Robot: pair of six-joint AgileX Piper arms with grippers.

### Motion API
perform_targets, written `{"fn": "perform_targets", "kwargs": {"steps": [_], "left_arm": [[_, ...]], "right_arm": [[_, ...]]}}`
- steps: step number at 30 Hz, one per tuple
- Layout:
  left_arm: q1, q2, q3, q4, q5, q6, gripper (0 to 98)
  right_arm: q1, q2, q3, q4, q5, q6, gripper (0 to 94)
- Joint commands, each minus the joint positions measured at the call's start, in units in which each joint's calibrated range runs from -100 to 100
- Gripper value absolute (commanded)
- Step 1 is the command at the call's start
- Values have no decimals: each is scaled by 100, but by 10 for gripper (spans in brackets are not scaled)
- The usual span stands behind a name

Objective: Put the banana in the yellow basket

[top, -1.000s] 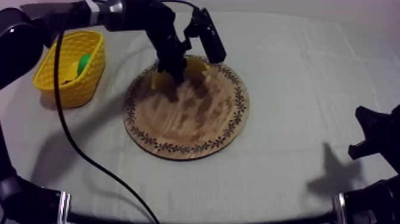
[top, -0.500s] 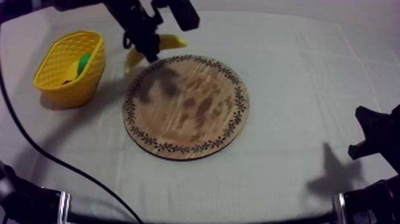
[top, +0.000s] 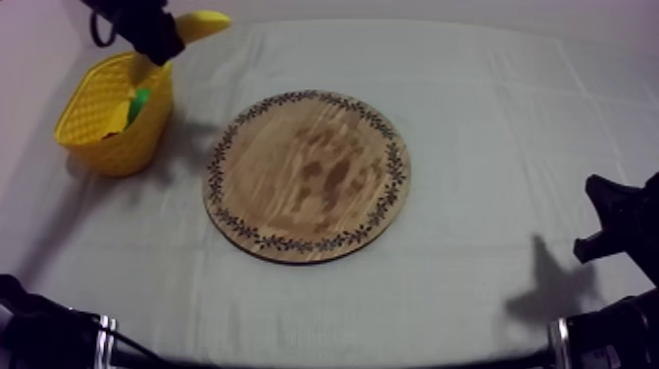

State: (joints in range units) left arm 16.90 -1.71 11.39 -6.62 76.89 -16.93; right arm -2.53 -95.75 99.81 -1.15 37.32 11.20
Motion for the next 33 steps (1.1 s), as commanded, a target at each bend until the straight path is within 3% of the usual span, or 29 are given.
{"fn": "perform_targets", "kwargs": {"steps": [1,9,18,33], "left_arm": [[-30,-454,181,-34,103,135,245],[-133,-1487,855,-68,681,603,221],[-633,-1792,812,-94,1069,942,215],[-1384,-775,-225,-267,271,1258,202]], "right_arm": [[0,0,-3,0,-6,0,3],[0,0,-3,0,-6,0,3],[0,0,-3,0,-6,0,3],[0,0,-3,0,-6,0,3]]}}
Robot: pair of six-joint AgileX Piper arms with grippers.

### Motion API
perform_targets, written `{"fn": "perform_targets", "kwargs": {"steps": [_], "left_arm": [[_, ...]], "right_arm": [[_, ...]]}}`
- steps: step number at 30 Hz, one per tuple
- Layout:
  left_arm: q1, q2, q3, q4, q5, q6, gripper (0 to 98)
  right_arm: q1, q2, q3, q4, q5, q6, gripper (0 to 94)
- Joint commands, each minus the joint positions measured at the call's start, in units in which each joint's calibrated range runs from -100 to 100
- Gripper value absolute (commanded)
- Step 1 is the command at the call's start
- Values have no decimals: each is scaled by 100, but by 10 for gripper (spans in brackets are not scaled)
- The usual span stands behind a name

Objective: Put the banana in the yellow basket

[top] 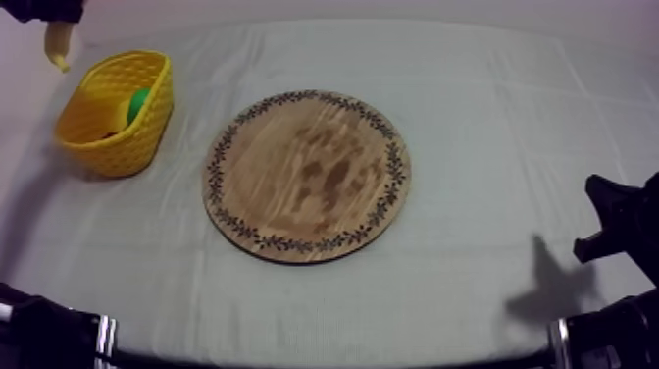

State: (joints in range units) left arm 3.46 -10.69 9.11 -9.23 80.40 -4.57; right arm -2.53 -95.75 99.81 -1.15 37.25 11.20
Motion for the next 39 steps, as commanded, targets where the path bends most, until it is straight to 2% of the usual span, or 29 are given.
{"fn": "perform_targets", "kwargs": {"steps": [1,16,39], "left_arm": [[-76,221,7,-21,-158,36,200],[-459,1498,174,-33,-883,62,190],[-701,2309,280,-28,-1162,-30,148]], "right_arm": [[0,0,-3,0,1,0,3],[0,0,-3,0,1,0,3],[0,0,-3,0,1,0,3]]}}
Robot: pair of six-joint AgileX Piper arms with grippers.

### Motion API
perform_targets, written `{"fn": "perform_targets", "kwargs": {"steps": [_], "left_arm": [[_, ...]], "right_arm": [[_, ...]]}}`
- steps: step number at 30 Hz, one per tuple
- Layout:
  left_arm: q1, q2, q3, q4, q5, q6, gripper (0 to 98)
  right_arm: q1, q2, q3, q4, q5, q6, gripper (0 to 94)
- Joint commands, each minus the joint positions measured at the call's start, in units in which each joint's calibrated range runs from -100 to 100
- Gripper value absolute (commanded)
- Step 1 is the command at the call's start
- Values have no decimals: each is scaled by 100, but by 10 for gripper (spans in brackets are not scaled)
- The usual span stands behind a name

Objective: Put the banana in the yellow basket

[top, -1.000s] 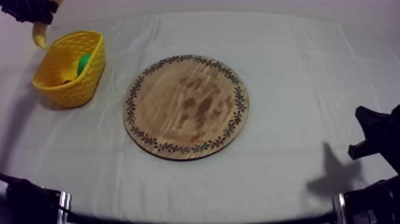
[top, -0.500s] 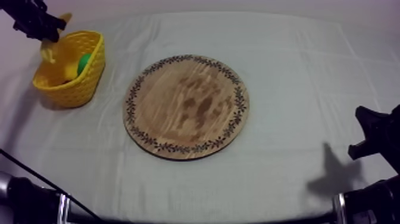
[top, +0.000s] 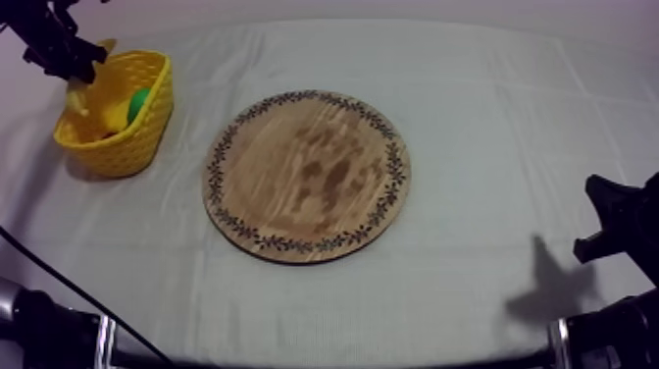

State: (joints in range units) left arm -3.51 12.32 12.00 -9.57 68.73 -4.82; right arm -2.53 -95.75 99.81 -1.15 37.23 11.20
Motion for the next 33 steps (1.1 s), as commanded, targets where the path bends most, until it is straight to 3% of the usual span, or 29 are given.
{"fn": "perform_targets", "kwargs": {"steps": [1,5,10,13,16,26,33], "left_arm": [[-1,15,-18,12,6,-9,148],[46,11,-25,23,35,10,192],[96,-34,42,8,302,136,537],[115,-61,69,17,419,173,647],[130,-95,92,23,457,186,687],[184,-485,39,24,296,250,575],[190,-1376,329,137,-146,83,322]], "right_arm": [[0,0,-3,0,3,0,3],[0,0,-3,0,3,0,3],[0,0,-3,0,3,0,3],[0,0,-3,0,3,0,3],[0,0,-3,0,3,0,3],[0,0,-3,0,3,0,3],[0,0,-3,0,3,0,3]]}}
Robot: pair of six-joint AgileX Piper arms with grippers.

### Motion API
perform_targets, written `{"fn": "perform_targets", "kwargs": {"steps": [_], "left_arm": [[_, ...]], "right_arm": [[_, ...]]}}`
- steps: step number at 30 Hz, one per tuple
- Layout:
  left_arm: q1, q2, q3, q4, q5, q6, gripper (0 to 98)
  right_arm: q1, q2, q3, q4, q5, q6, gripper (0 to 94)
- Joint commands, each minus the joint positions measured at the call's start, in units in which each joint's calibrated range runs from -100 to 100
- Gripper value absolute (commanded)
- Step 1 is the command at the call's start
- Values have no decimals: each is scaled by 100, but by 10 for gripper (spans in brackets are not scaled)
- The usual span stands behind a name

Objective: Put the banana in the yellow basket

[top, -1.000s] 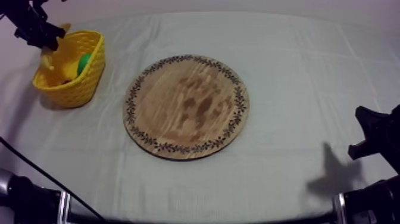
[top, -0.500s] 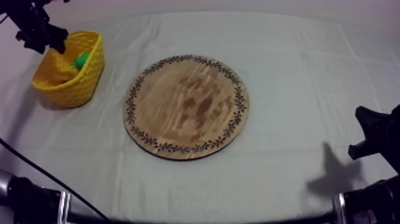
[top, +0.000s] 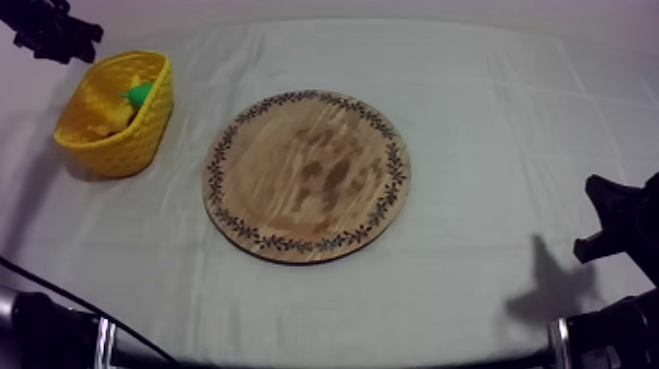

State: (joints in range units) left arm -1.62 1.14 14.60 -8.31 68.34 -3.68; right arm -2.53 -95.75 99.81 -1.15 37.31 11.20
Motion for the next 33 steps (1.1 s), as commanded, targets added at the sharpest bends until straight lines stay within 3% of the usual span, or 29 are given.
{"fn": "perform_targets", "kwargs": {"steps": [1,6,10,21,33], "left_arm": [[3,-428,153,35,-186,-66,287],[1,-1447,687,188,-499,-281,95],[-23,-2441,1248,298,-714,-330,23],[37,-5493,3057,506,-1188,-4,0],[175,-7932,5194,518,-1815,149,0]], "right_arm": [[0,0,-3,0,-6,0,3],[0,0,-3,0,-6,0,3],[0,0,-3,0,-6,0,3],[0,0,-3,0,-6,0,3],[0,0,-3,0,-6,0,3]]}}
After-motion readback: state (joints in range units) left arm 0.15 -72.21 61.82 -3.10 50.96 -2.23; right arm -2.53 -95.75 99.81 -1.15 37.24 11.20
